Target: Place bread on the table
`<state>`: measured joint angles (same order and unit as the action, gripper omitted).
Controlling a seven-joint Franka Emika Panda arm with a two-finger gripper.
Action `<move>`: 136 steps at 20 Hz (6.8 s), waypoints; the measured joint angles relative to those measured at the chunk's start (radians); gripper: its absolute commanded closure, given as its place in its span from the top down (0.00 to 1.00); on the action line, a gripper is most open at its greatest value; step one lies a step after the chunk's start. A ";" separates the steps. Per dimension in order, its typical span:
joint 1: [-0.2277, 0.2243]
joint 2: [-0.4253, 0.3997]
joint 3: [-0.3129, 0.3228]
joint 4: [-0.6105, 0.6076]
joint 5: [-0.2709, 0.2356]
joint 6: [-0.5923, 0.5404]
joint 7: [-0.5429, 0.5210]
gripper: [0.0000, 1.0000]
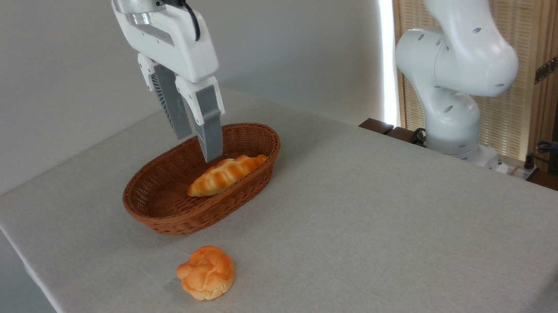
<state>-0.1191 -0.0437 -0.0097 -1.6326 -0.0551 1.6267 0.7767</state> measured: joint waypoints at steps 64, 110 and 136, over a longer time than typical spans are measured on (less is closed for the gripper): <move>-0.372 -0.038 -0.012 -0.576 -0.012 0.444 -0.003 0.40; -0.360 -0.076 0.449 -0.526 0.107 0.172 0.243 1.00; -0.060 0.002 0.176 0.040 -0.055 -0.046 0.107 1.00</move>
<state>-0.1788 -0.0415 0.1660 -1.5927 -0.1096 1.5805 0.8833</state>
